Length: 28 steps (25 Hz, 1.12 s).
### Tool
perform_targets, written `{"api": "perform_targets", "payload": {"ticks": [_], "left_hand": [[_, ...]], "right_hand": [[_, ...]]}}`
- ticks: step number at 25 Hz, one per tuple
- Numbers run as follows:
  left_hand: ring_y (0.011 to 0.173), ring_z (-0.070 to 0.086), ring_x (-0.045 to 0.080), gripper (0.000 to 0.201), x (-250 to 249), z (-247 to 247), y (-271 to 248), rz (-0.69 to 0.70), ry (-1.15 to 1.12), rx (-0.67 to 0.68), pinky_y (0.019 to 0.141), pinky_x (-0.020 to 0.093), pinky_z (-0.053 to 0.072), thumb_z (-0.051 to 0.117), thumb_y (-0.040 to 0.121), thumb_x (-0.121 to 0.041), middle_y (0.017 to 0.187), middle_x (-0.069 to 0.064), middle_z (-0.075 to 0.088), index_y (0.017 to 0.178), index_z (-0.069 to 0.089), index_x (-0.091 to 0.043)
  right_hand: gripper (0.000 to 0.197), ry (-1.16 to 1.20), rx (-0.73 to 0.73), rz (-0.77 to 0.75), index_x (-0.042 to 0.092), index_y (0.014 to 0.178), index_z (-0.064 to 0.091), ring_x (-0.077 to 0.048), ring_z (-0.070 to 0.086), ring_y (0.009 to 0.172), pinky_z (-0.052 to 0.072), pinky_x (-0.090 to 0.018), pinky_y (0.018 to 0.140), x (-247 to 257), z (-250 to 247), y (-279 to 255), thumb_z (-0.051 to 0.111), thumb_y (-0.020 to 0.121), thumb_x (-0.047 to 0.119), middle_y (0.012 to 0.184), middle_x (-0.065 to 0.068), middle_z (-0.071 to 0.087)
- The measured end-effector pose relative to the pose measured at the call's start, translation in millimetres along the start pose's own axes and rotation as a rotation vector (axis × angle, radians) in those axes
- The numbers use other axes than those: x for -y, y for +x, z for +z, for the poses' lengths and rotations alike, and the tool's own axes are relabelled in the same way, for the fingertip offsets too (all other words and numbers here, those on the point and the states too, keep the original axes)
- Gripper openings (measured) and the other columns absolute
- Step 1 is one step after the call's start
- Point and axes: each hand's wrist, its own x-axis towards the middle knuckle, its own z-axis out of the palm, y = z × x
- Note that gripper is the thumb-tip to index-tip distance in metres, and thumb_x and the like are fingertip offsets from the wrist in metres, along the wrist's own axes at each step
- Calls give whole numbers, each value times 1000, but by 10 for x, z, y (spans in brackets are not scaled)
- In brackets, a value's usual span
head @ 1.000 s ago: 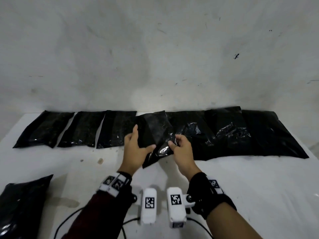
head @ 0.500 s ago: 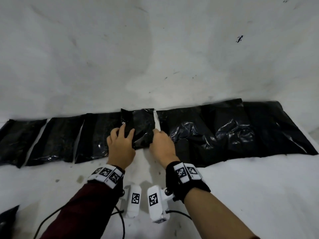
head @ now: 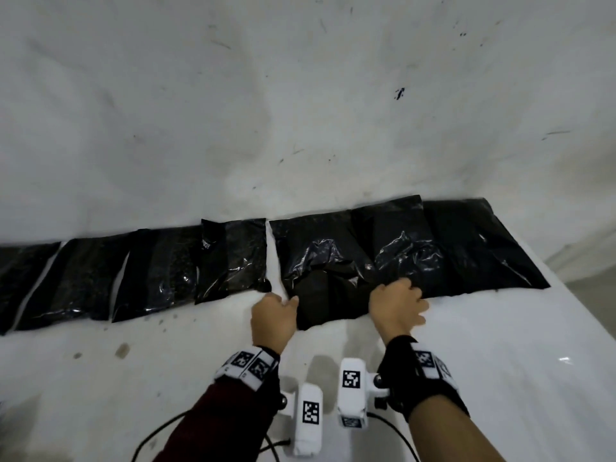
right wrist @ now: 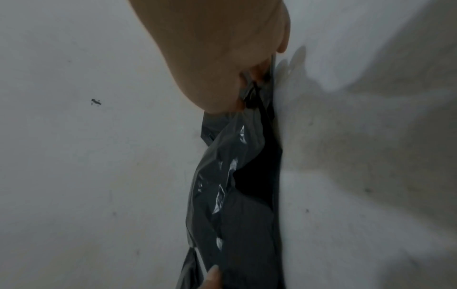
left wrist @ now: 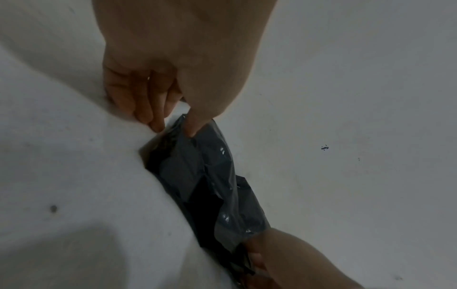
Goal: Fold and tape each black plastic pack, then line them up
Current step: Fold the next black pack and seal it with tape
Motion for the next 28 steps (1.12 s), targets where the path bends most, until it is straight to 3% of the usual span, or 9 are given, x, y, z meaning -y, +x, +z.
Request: {"api": "perform_targets", "payload": {"ticks": [3,6,8,10,12,16,20,26,28], "left_hand": [[83,58,31,36,-87,132,36,-63,4,113,64,26,34,60,88,-20,78,18,61,60,41,-8],[73,49,25,29,-124,134,41,-176,-146,180,64,29,35,54,86,-5,63,7,46,59,43,-6],[69,49,24,22,-143,67,31,-250,-282,201,64,31,41,51,87,-4,68,6,48,65,47,-9],[76,55,25,9,-189,-25,20,-310,-445,174,52,27,47,50,87,-4,80,11,55,80,55,-4],[75,56,27,8,-327,-172,-32,-315,-575,79,38,24,46,51,87,-1,87,17,56,91,56,3],[45,56,21,22,-839,-618,-181,-210,-873,-1,32,19,45,44,89,8,60,16,52,68,47,2],[65,53,25,23,-1236,-1012,-356,-82,-1034,8,40,26,53,42,89,10,70,16,48,69,44,0],[69,52,24,22,-1296,-1053,-603,-43,-1088,37,43,28,54,39,91,10,74,15,48,72,44,-1],[72,53,22,22,-1250,-1043,-674,-10,-1097,16,55,32,57,39,92,8,77,13,51,75,47,-2]], "right_hand": [[27,151,101,2,1,109,56,-40,44,115,37,-44,93,-104,-42,161,46,92,20,119,-19,55],[13,318,147,-8,2,83,58,-35,55,94,43,-36,79,-100,-108,243,49,85,12,95,-15,60],[14,444,183,-20,4,69,52,-27,54,73,42,-30,65,-69,-193,284,51,83,7,81,-13,58],[19,532,216,-50,6,63,50,-23,52,63,38,-26,53,-17,-319,303,55,81,4,74,-12,57],[21,626,248,-96,7,60,52,-24,53,63,38,-26,52,56,-478,289,63,79,6,71,-13,57],[22,900,327,-177,11,65,57,-10,53,39,38,-22,48,282,-960,145,63,86,9,60,-6,56],[17,1033,351,-247,12,70,59,-10,54,45,40,-22,50,376,-1455,2,62,86,13,63,-3,59],[15,1081,421,-300,11,73,58,-8,55,42,42,-21,48,332,-1688,-137,61,87,12,65,-4,58],[16,1078,436,-320,11,72,59,-8,56,44,42,-21,48,325,-1691,-188,62,87,12,66,-4,59]]}}
